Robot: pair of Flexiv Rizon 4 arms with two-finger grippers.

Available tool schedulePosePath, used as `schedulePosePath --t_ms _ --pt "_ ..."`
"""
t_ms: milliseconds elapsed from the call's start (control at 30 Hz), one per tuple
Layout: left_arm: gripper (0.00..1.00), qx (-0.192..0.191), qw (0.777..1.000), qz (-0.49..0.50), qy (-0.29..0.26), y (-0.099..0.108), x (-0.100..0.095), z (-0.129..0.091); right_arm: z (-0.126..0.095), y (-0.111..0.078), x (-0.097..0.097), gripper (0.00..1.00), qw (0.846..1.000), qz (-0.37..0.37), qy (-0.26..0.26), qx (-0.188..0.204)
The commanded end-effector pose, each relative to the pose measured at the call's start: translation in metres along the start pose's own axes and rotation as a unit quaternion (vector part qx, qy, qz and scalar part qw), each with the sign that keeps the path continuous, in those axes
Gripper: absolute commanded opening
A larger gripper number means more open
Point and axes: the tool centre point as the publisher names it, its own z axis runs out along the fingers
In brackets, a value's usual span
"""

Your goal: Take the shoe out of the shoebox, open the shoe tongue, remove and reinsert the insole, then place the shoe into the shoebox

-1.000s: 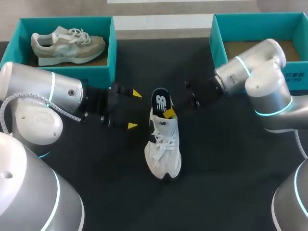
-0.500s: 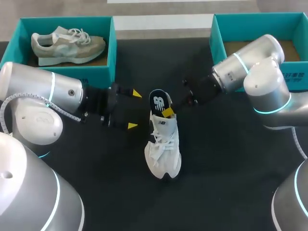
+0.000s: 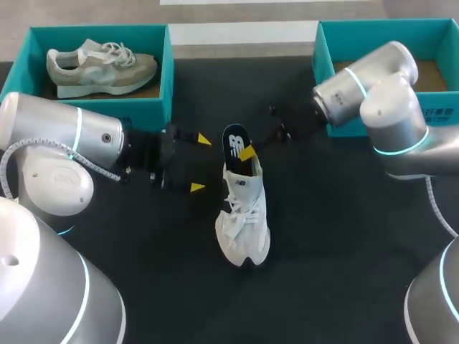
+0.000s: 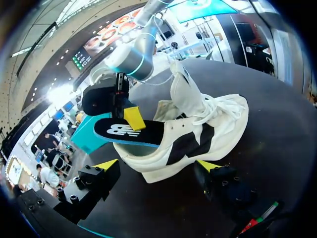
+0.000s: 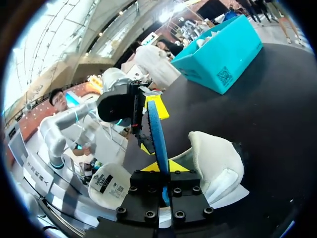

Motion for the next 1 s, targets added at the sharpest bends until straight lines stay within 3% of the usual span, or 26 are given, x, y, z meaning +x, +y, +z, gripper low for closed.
schedulePosePath --t_ms 33,233,367,767,900,1000 --pt "1.0 -0.001 1.0 0.0 0.0 0.0 0.001 -0.001 0.0 0.006 -0.002 0.0 1.0 0.016 0.011 0.006" --pt "1.0 -0.001 1.0 0.0 0.0 0.0 0.001 -0.001 0.003 0.005 -0.001 0.0 1.0 0.016 0.012 0.0" --pt "1.0 -0.001 1.0 0.0 0.0 0.0 0.001 -0.001 0.006 -0.002 -0.001 0.24 1.0 0.011 0.001 0.012" --pt "1.0 -0.001 1.0 0.0 0.0 0.0 0.001 -0.001 0.017 -0.022 -0.003 0.14 0.999 0.029 -0.002 0.037" --pt "1.0 -0.001 1.0 0.0 0.0 0.0 0.001 -0.001 0.017 -0.021 -0.001 0.0 0.998 0.038 0.0 0.046" --pt "1.0 -0.001 1.0 0.0 0.0 0.0 0.001 -0.001 0.016 -0.022 -0.002 0.0 0.997 0.055 0.003 0.06"
